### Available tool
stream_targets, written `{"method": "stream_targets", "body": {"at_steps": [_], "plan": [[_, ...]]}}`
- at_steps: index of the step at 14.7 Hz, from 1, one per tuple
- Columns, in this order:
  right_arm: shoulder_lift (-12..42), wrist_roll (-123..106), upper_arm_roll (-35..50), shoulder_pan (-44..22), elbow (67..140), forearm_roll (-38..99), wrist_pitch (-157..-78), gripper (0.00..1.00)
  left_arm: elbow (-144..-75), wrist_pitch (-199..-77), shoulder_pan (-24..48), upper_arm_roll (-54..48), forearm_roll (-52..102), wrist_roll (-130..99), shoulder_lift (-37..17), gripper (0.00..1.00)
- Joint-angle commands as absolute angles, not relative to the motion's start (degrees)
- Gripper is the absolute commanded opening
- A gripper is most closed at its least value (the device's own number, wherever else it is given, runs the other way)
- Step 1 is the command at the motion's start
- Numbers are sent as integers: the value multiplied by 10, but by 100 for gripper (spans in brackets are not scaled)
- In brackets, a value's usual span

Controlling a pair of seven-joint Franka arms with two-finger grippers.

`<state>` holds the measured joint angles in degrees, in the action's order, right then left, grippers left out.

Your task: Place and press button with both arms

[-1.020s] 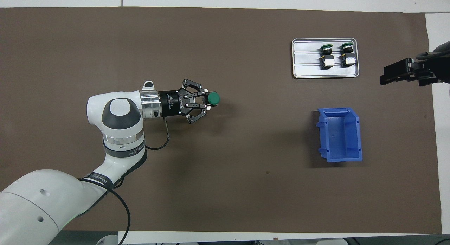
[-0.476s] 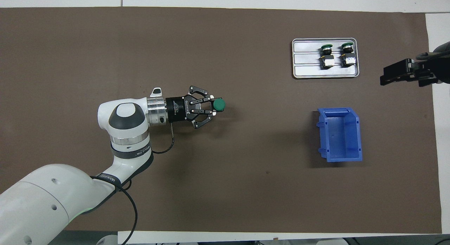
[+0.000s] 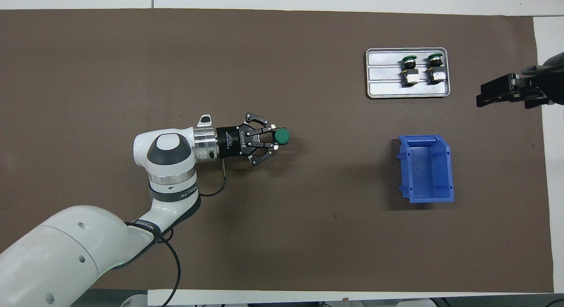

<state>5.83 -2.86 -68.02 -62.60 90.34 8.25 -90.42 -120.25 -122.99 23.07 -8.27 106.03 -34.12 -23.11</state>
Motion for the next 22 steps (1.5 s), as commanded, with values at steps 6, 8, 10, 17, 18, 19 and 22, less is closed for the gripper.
{"method": "stream_targets", "body": {"at_steps": [6, 8, 10, 17, 18, 19, 22], "plan": [[40, -38, -677, -628, 912, 77, -904, 99, -1209, -1282, 264, -78, 1076, -317, -232, 0], [40, -38, -677, -628, 912, 77, -904, 99, -1210, -1288, 265, -78, 1076, -311, -233, 0], [41, -38, -677, -628, 912, 77, -904, 99, -1211, -1296, 265, -78, 1076, -302, -233, 0], [40, -38, -677, -628, 912, 77, -904, 99, -1211, -1315, 266, -77, 1075, -301, -236, 4], [40, -38, -677, -628, 912, 77, -904, 99, -1211, -1320, 266, -77, 1075, -301, -236, 4], [41, -38, -677, -628, 912, 77, -904, 99, -1213, -1322, 266, -77, 1075, -301, -236, 4], [41, -38, -677, -628, 912, 77, -904, 99, -1216, -1325, 265, -77, 1075, -300, -236, 16]]}}
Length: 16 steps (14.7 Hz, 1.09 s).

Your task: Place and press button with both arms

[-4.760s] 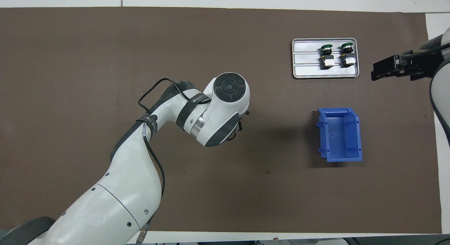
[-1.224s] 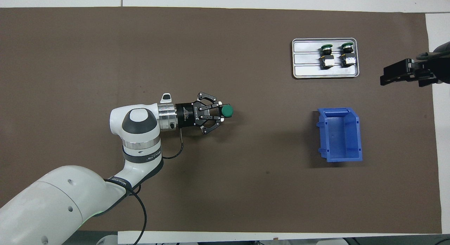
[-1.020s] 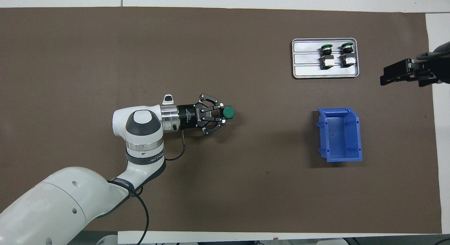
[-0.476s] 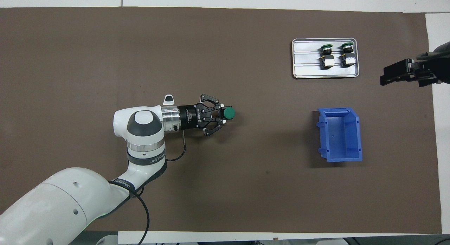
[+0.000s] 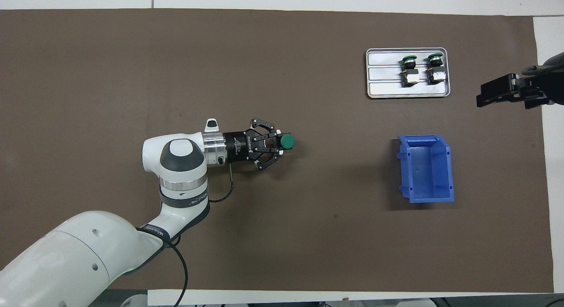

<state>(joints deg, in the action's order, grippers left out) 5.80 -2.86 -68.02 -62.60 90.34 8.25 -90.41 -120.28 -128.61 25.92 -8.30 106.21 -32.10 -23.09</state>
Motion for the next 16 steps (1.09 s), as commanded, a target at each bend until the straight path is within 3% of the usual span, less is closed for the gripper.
{"method": "stream_targets", "body": {"at_steps": [1, 2, 3, 4, 16], "plan": [[40, -38, -677, -628, 912, 77, -904, 99, -1216, -1326, 265, -77, 1075, -300, -236, 17], [40, -38, -677, -628, 912, 77, -904, 99, -1215, -1326, 265, -77, 1075, -301, -236, 52], [40, -38, -677, -628, 912, 77, -904, 99, -1215, -1326, 265, -77, 1075, -301, -236, 92], [40, -38, -677, -628, 912, 77, -904, 99, -1215, -1326, 264, -77, 1075, -301, -236, 100], [40, -38, -677, -628, 912, 77, -904, 99, -1217, -1318, 256, -77, 1070, -306, -231, 100]]}}
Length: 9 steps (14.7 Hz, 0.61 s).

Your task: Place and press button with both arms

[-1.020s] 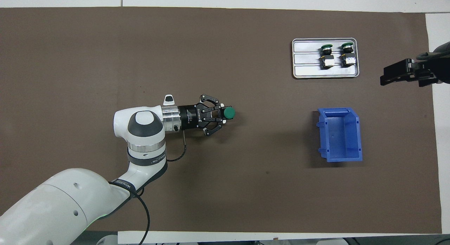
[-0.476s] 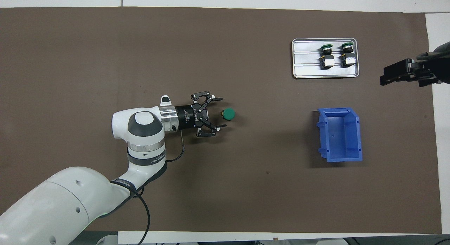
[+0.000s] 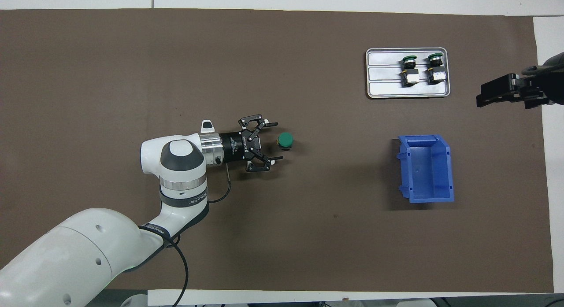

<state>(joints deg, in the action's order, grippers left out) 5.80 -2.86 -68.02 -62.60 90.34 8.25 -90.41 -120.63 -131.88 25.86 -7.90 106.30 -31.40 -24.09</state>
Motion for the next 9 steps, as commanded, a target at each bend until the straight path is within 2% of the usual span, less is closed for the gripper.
{"method": "stream_targets", "body": {"at_steps": [1, 6, 9], "plan": [[40, -38, -677, -628, 912, 77, -904, 99, -1226, -1318, 254, -76, 1068, -307, -225, 100], [40, -38, -677, -628, 912, 77, -904, 99, -1253, -1288, 227, -76, 1013, -308, -188, 100], [40, -38, -677, -628, 912, 77, -904, 99, -1249, -1237, 175, -75, 906, -311, -164, 100]]}}
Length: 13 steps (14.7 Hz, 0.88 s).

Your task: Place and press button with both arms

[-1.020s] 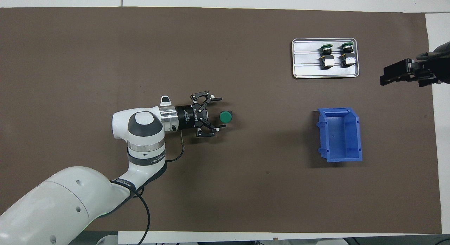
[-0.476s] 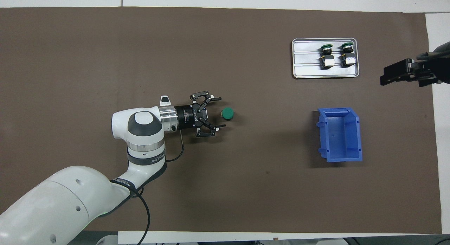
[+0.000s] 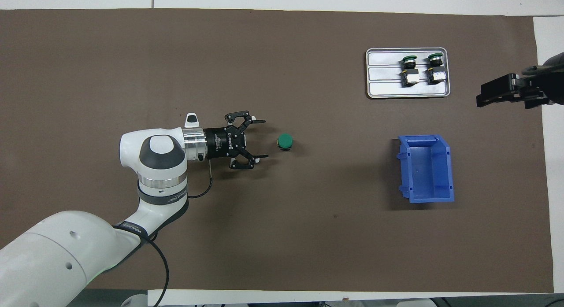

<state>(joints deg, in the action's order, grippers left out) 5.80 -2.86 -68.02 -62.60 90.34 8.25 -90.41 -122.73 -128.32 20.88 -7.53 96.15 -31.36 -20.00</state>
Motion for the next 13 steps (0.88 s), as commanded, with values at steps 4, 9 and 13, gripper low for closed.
{"method": "stream_targets", "body": {"at_steps": [4, 9, 13], "plan": [[40, -38, -677, -628, 912, 77, -904, 99, -1197, -1208, 137, -75, 724, -379, -128, 100], [40, -38, -677, -628, 912, 77, -904, 99, -1104, -1199, 154, -78, 549, -493, -118, 100], [40, -38, -677, -628, 912, 77, -904, 99, -1063, -1184, 180, -79, 403, -518, -106, 100]]}}
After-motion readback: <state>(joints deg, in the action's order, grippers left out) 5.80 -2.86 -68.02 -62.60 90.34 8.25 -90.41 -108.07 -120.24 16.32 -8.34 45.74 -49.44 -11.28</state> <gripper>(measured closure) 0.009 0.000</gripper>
